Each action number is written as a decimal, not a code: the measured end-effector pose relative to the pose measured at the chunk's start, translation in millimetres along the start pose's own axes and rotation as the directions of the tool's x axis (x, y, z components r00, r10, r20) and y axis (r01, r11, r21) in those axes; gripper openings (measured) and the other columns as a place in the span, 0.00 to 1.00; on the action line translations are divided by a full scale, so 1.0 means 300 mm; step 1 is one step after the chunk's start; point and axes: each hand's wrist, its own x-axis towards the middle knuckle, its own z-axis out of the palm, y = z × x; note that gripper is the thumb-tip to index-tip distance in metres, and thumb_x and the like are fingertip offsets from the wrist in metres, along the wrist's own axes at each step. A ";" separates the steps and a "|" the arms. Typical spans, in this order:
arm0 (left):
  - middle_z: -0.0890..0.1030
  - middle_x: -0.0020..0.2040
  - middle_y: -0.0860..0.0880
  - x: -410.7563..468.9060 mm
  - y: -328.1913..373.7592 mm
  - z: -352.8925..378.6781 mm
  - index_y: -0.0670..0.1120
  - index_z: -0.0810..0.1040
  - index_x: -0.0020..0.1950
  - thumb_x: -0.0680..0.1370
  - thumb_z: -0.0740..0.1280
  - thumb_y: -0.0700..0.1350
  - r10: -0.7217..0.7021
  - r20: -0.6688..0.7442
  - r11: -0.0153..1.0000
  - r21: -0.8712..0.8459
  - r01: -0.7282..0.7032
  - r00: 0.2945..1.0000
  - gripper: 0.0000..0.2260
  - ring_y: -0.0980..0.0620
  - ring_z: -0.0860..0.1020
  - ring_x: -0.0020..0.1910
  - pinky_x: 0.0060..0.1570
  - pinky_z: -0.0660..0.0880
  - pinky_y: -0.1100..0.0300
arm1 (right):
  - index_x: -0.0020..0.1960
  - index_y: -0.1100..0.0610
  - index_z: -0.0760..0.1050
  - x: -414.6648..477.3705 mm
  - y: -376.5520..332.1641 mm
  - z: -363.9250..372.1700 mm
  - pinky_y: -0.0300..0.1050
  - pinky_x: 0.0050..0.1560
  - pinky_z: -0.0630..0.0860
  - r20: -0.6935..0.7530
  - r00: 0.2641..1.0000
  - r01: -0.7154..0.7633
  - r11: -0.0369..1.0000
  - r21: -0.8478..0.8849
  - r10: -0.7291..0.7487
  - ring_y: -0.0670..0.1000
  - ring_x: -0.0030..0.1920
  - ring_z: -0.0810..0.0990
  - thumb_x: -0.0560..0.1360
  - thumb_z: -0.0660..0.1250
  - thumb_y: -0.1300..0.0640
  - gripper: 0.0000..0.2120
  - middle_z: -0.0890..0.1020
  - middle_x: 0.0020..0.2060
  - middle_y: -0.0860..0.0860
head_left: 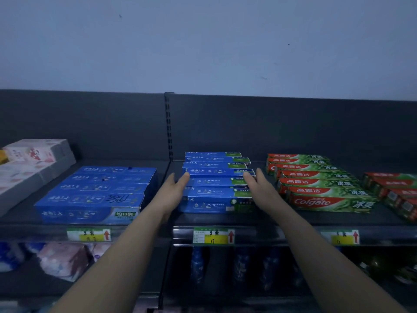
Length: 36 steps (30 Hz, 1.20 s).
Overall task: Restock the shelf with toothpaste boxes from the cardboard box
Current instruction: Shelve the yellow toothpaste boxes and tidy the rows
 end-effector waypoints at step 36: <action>0.64 0.75 0.52 0.348 0.038 0.015 0.54 0.61 0.76 0.77 0.60 0.65 -0.014 0.165 0.990 0.141 -0.009 0.986 0.31 0.49 0.66 0.72 0.70 0.58 0.54 | 0.77 0.49 0.57 0.396 0.019 0.023 0.51 0.71 0.54 0.148 0.989 0.021 0.992 -0.127 -0.002 0.53 0.77 0.53 0.80 0.57 0.42 0.29 0.47 0.78 0.49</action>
